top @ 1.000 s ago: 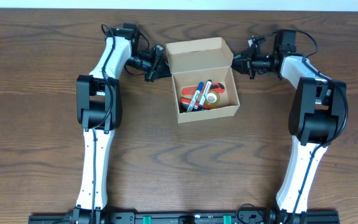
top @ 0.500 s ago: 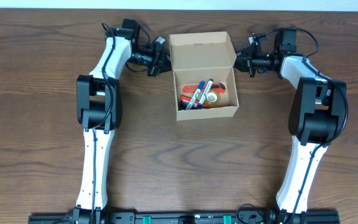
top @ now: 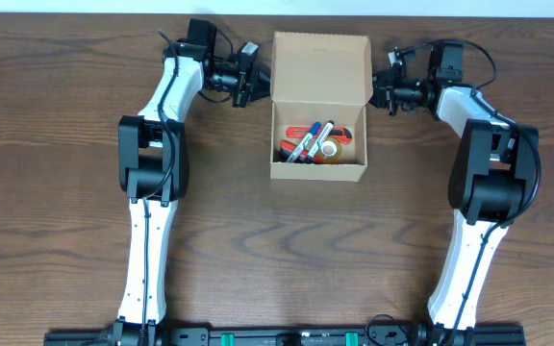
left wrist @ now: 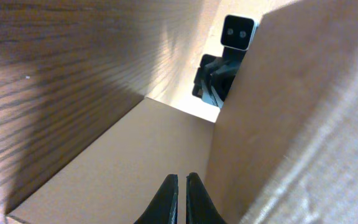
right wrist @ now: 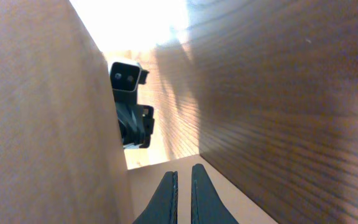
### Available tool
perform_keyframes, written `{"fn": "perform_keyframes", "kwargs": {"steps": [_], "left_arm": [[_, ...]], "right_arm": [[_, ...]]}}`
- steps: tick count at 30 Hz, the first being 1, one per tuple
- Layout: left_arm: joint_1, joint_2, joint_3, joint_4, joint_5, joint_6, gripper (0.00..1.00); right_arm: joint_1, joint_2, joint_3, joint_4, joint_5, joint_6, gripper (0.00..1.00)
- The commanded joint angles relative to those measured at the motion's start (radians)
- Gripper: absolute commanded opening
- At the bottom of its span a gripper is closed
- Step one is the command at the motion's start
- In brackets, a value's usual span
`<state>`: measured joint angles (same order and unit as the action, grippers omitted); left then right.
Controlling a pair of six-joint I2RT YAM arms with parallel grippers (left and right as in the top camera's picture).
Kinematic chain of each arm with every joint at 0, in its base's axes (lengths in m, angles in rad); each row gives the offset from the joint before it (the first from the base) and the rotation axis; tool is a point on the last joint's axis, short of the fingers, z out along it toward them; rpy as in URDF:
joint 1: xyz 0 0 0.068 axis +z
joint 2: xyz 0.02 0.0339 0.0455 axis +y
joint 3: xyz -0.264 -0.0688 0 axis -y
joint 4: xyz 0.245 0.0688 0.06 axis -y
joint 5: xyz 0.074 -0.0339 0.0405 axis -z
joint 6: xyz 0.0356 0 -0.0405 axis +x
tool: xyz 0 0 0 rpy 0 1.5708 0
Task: Pack container
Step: 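Push the lid flap over with both grippers to close the box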
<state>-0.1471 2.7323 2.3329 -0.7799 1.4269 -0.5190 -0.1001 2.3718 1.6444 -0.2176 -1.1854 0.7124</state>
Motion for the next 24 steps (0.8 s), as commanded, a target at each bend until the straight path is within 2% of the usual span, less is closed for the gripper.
{"fn": "perform_keyframes", "kwargs": {"steps": [1,7,14,24], "left_arm": [[-0.003,0.014,-0.006,0.008,0.041,-0.02,0.06],[0.001,0.014,-0.006,0.038,0.054,-0.02,0.06],[0.01,0.014,0.037,0.064,0.083,-0.029,0.06],[0.01,-0.006,0.168,0.018,0.086,-0.043,0.06]], "right_arm": [[-0.01,-0.013,-0.006,0.028,-0.065,0.001,0.02],[-0.029,-0.013,-0.005,0.123,-0.129,0.026,0.01],[-0.042,-0.013,-0.005,0.285,-0.204,0.159,0.01],[-0.007,-0.014,-0.005,0.299,-0.273,0.219,0.02]]}}
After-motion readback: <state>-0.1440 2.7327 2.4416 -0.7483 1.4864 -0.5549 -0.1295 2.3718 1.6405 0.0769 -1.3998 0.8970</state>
